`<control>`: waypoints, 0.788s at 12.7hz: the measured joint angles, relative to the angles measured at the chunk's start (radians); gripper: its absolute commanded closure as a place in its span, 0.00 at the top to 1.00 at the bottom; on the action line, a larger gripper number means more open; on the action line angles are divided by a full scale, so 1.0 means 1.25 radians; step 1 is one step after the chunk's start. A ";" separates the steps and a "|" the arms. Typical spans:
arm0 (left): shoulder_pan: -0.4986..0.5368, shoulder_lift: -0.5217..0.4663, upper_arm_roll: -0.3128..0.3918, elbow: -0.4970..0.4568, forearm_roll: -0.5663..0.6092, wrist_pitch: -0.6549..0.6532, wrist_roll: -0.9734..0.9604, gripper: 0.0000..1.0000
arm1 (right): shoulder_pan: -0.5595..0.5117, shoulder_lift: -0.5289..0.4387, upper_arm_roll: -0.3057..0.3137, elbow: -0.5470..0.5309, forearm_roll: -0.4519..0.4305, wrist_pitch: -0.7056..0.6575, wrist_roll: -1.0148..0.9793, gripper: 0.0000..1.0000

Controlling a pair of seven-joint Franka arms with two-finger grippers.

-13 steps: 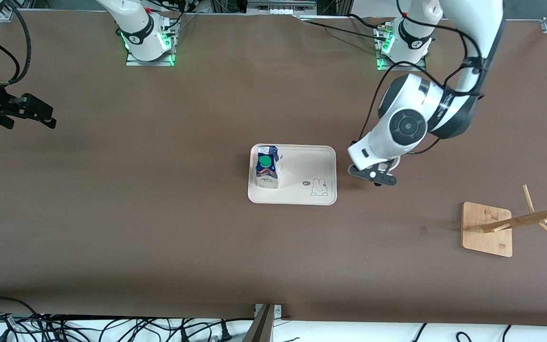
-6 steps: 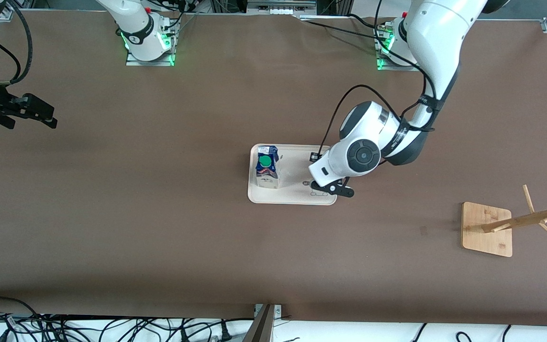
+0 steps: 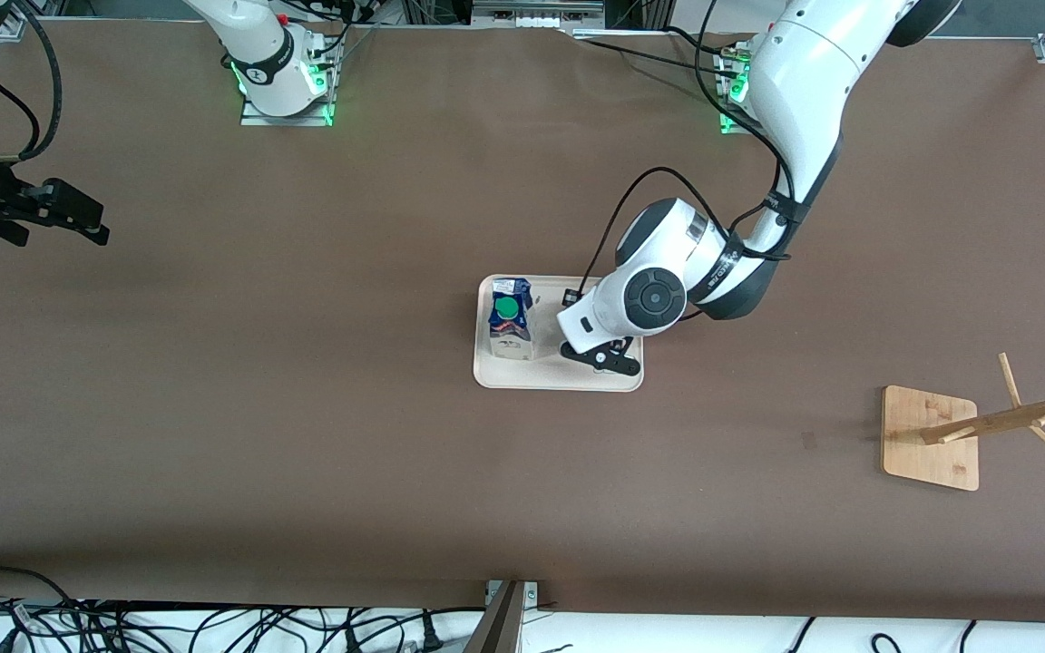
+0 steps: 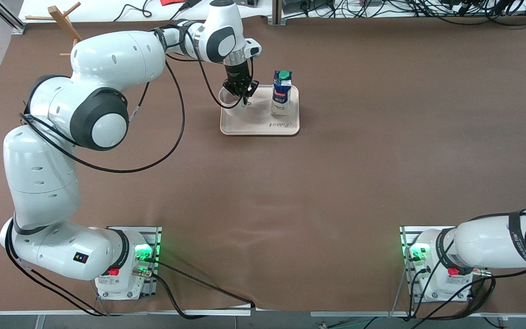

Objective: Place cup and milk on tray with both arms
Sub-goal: 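Lower the mug onto the tray beside the carton and open the left gripper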

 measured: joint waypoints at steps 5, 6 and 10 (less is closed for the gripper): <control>-0.001 0.037 0.003 0.001 0.000 0.047 0.000 0.00 | 0.000 0.000 0.000 0.000 0.000 0.000 0.001 1.00; -0.002 0.041 0.002 0.005 0.000 0.050 -0.001 0.00 | 0.000 0.000 0.000 0.000 0.000 0.000 0.001 1.00; -0.005 0.042 0.002 0.007 0.000 0.051 -0.001 1.00 | 0.000 0.000 0.000 0.000 0.000 0.000 0.001 1.00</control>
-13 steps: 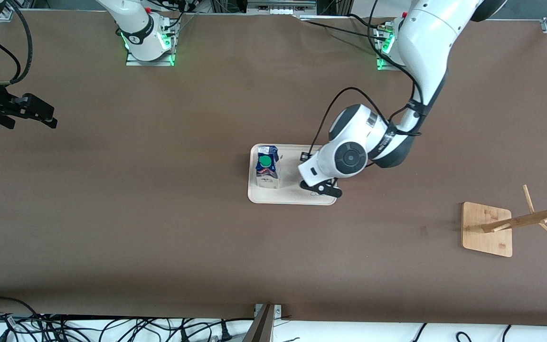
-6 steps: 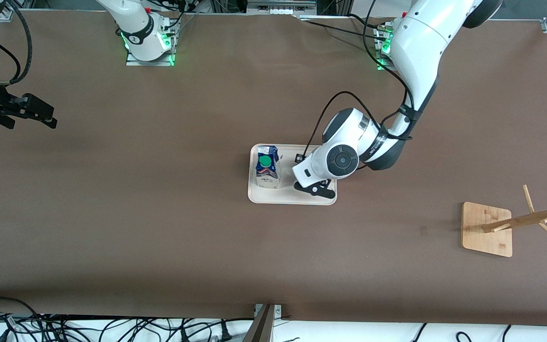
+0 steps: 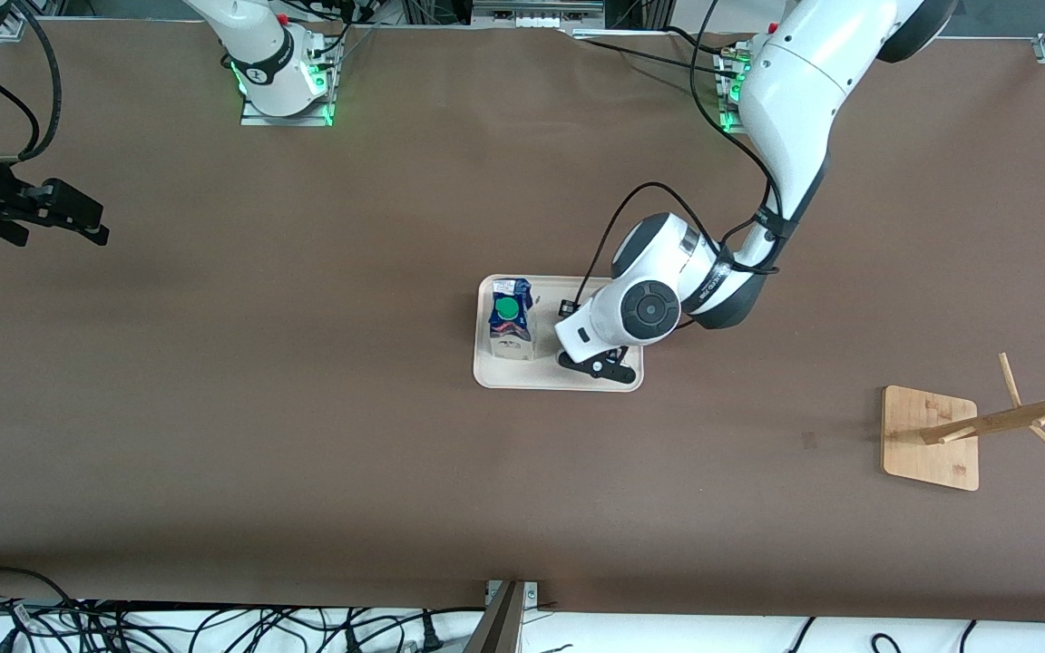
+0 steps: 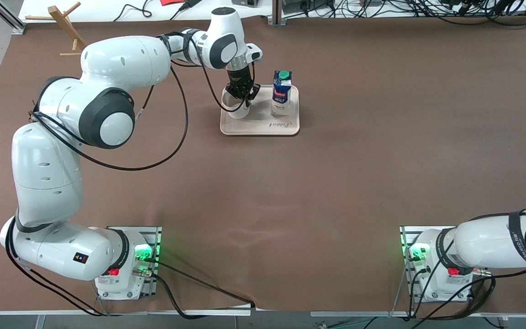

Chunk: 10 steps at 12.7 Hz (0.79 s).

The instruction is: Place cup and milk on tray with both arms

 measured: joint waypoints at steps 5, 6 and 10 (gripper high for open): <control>-0.021 0.000 -0.001 0.008 0.000 0.003 -0.007 1.00 | 0.000 0.000 0.000 0.000 0.000 0.000 0.000 1.00; -0.023 -0.005 -0.002 0.014 0.000 0.000 -0.025 1.00 | 0.000 0.000 0.000 0.000 0.000 0.000 0.000 1.00; -0.014 -0.095 -0.004 0.038 -0.001 -0.136 -0.104 1.00 | 0.000 0.000 0.000 0.000 0.000 -0.001 0.000 1.00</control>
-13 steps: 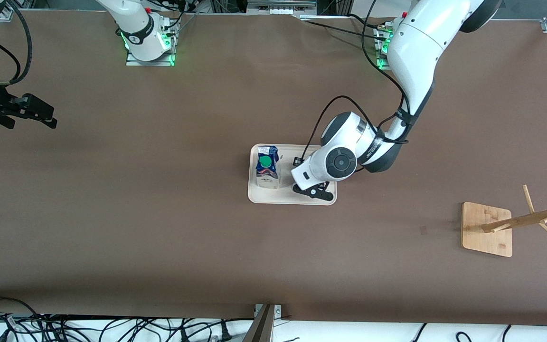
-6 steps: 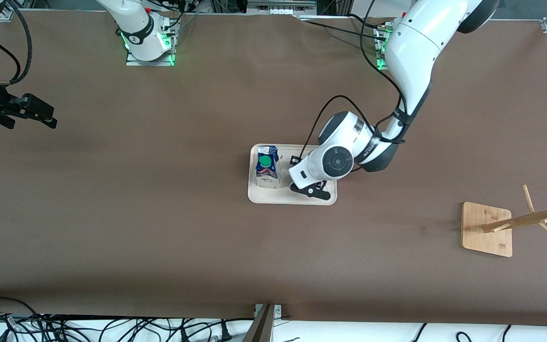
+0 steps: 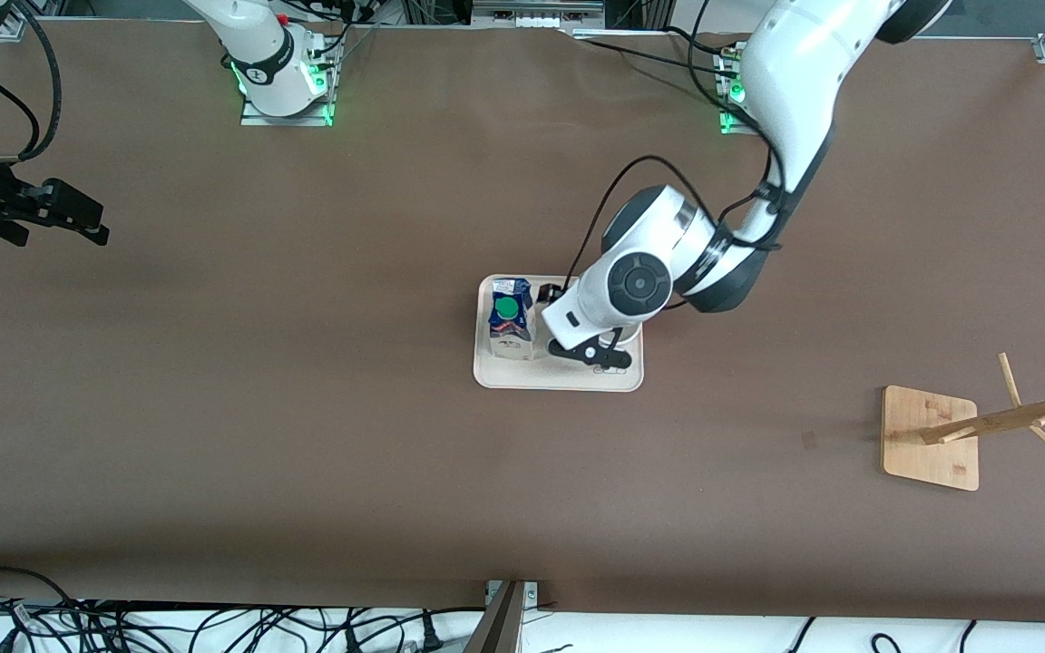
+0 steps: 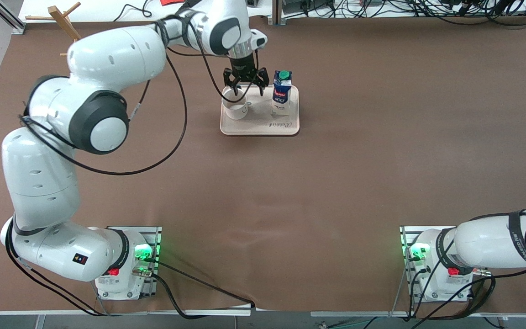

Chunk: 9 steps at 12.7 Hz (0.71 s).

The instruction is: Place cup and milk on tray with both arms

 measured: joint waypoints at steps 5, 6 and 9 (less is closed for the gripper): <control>0.058 -0.161 0.034 0.003 0.000 -0.130 -0.007 1.00 | 0.000 0.000 0.000 0.000 0.000 0.000 0.000 1.00; 0.064 -0.196 0.060 0.003 0.000 -0.141 -0.007 1.00 | 0.000 0.000 0.000 0.000 0.000 0.000 0.000 1.00; 0.096 -0.285 0.150 0.015 0.001 -0.200 -0.004 1.00 | 0.000 0.000 0.000 0.000 0.000 0.000 0.000 1.00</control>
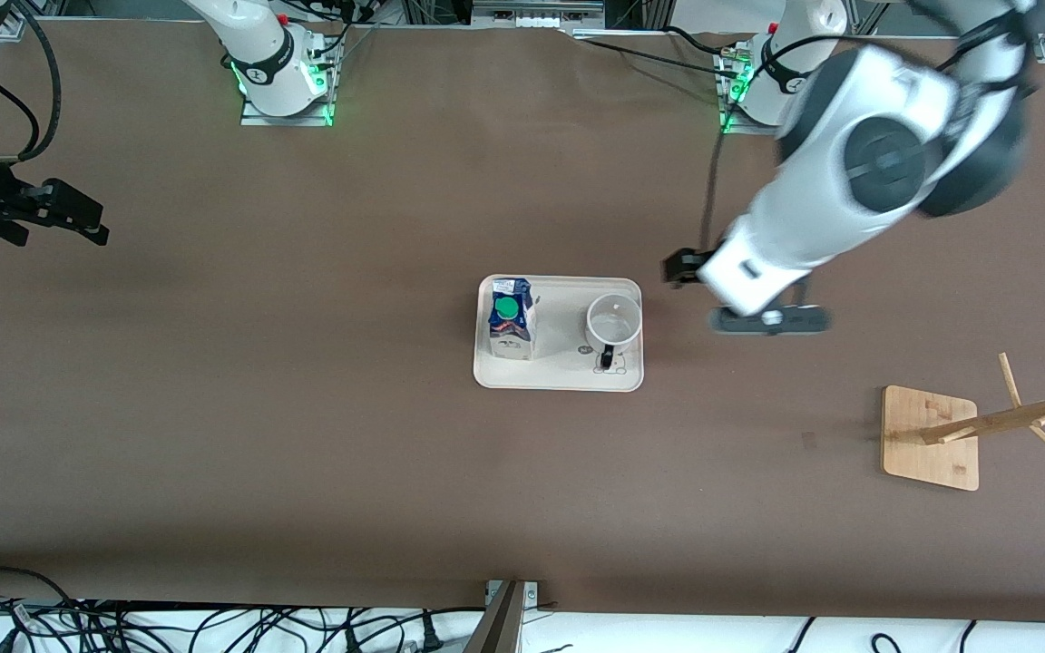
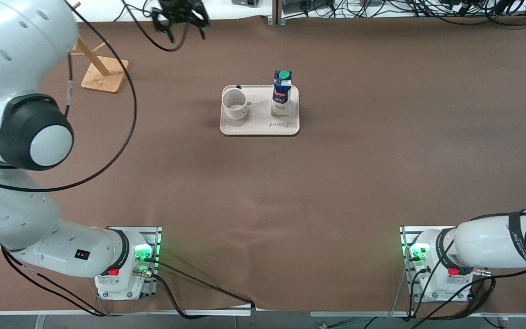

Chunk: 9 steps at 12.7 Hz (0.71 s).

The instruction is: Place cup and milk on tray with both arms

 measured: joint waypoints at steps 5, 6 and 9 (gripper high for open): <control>0.211 -0.017 0.025 0.048 0.000 -0.055 0.201 1.00 | 0.000 0.000 0.000 0.001 0.000 0.001 0.000 1.00; 0.231 -0.017 0.026 0.051 0.002 -0.067 0.215 1.00 | 0.001 0.000 0.001 0.001 -0.004 0.001 0.000 1.00; 0.246 -0.022 0.025 0.058 0.012 -0.093 0.217 1.00 | 0.019 0.000 0.002 0.002 -0.019 0.001 0.000 1.00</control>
